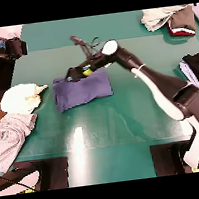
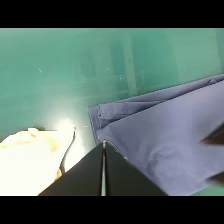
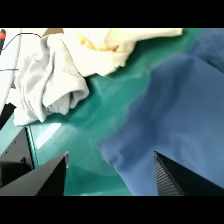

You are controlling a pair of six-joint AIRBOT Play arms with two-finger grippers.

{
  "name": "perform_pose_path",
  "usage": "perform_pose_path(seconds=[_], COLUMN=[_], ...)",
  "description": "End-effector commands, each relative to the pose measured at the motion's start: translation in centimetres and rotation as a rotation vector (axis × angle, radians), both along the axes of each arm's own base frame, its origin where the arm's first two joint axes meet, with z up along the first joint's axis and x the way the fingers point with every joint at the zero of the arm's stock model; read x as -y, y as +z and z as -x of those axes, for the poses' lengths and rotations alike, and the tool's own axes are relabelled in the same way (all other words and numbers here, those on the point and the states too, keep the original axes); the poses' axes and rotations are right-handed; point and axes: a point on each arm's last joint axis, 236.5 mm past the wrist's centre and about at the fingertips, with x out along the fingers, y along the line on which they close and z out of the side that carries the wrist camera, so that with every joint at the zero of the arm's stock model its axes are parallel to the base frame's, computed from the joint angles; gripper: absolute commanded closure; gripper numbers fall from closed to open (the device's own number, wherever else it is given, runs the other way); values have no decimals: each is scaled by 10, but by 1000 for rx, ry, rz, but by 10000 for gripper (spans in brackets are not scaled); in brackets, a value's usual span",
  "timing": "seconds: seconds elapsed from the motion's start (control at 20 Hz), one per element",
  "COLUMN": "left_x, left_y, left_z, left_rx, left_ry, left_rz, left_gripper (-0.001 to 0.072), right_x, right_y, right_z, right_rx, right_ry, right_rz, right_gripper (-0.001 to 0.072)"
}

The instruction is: Fold the shirts.

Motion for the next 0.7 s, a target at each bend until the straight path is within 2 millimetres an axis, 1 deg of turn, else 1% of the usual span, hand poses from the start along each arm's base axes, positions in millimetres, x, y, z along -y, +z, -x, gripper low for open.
perform_pose_path(seconds=[0.0,0.1,0.15,0.2,0.25,0.3,0.35,0.4,0.45,0.55,0.65], left_x=[0,0,0,1,1,2,2,2,2,2,2], left_y=[-1,-1,-1,0,1,2,2,2,2,2,1], left_z=[1,0,-1,-2,-3,-4,-4,-4,-4,-4,-3], left_rx=[-4,-2,0,4,10,14,18,18,17,15,11], left_ry=[0,-1,0,0,-1,-1,-2,-2,-3,-3,-3], left_rz=[-1,1,2,4,8,10,12,13,12,12,11], left_gripper=[681,680,681,681,681,681,681,680,681,681,681], right_x=[89,154,178,198,210,217,220,221,217,201,177], right_y=[-20,-47,-57,-66,-74,-82,-91,-102,-111,-125,-134], right_z=[-13,-25,-28,-29,-29,-27,-25,-23,-22,-24,-24], right_rx=[-64,-105,-134,-179,-228,-279,-322,-361,-390,-434,-457], right_ry=[-51,-157,-201,-243,-274,-298,-311,-317,-316,-324,-318], right_rz=[139,265,286,283,267,245,230,221,212,176,137], right_gripper=[136,136,135,131,94,26,11,11,12,14,16])
